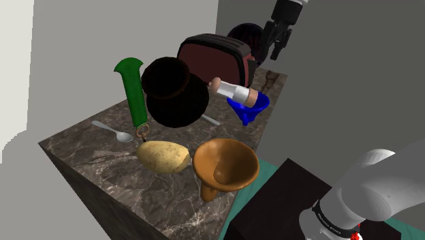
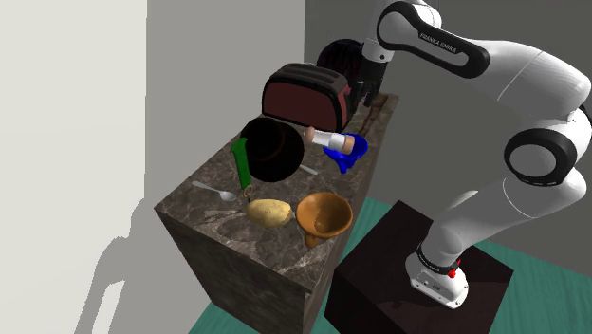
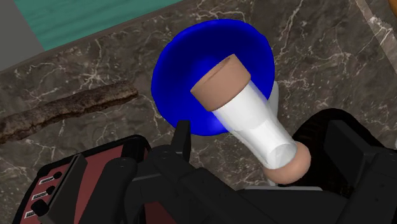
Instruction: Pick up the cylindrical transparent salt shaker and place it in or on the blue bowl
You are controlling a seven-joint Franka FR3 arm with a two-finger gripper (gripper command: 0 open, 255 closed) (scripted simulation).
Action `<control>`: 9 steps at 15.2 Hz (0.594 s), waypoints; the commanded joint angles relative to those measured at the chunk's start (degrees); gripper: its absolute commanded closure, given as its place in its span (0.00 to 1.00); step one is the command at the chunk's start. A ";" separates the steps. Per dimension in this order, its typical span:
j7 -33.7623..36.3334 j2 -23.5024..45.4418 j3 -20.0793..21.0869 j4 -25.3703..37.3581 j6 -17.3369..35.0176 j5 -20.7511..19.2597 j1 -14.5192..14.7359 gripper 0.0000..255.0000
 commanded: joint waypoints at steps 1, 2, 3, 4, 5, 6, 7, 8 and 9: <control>0.03 0.87 -0.25 2.82 -1.98 -0.01 -0.05 0.00; 0.07 1.83 -0.51 5.78 -4.00 0.00 -0.09 0.00; 0.10 2.89 -0.79 8.89 -6.07 0.04 -0.13 0.00; 0.13 3.81 -1.00 11.45 -7.73 0.08 -0.16 0.00; 0.13 3.81 -1.00 11.45 -7.73 0.09 -0.16 0.00; 0.13 3.80 -1.00 11.43 -7.73 0.08 -0.16 0.00; 0.13 3.81 -1.01 11.44 -7.73 0.08 -0.16 0.00; 0.13 3.81 -1.01 11.45 -7.73 0.08 -0.16 0.00; 0.13 3.81 -1.01 11.45 -7.73 0.08 -0.16 0.00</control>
